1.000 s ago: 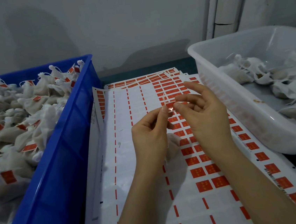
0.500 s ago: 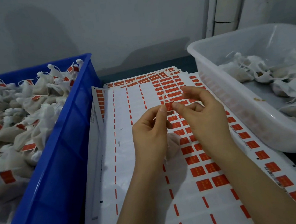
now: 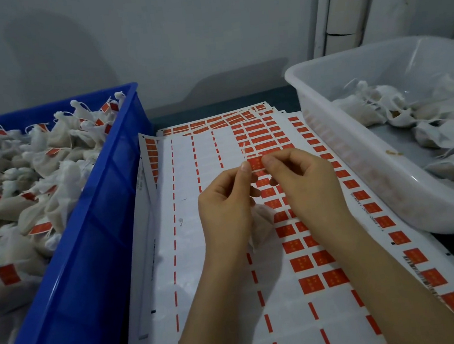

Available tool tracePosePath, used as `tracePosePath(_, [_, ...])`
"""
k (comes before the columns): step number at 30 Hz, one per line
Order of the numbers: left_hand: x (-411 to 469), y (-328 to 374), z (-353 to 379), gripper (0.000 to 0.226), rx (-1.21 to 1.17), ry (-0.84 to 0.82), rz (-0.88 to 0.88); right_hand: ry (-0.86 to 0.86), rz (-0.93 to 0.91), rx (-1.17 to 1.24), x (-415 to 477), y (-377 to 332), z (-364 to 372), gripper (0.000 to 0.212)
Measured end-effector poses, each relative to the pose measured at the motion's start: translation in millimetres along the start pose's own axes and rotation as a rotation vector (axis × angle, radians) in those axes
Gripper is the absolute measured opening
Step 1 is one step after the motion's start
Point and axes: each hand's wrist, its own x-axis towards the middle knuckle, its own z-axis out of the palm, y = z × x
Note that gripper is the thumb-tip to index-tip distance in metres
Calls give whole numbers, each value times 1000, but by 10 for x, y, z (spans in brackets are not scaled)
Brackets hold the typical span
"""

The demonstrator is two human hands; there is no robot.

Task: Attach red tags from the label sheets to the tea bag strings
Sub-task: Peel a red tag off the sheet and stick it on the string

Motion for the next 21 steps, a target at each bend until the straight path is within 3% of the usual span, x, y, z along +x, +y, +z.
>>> tracePosePath(7, [31, 27, -21, 8, -82, 34, -64, -12, -32, 38, -10, -10, 15, 14])
tracePosePath(21, [7, -11, 24, 13, 5, -18, 2, -22, -68, 45, -18, 34, 48, 14])
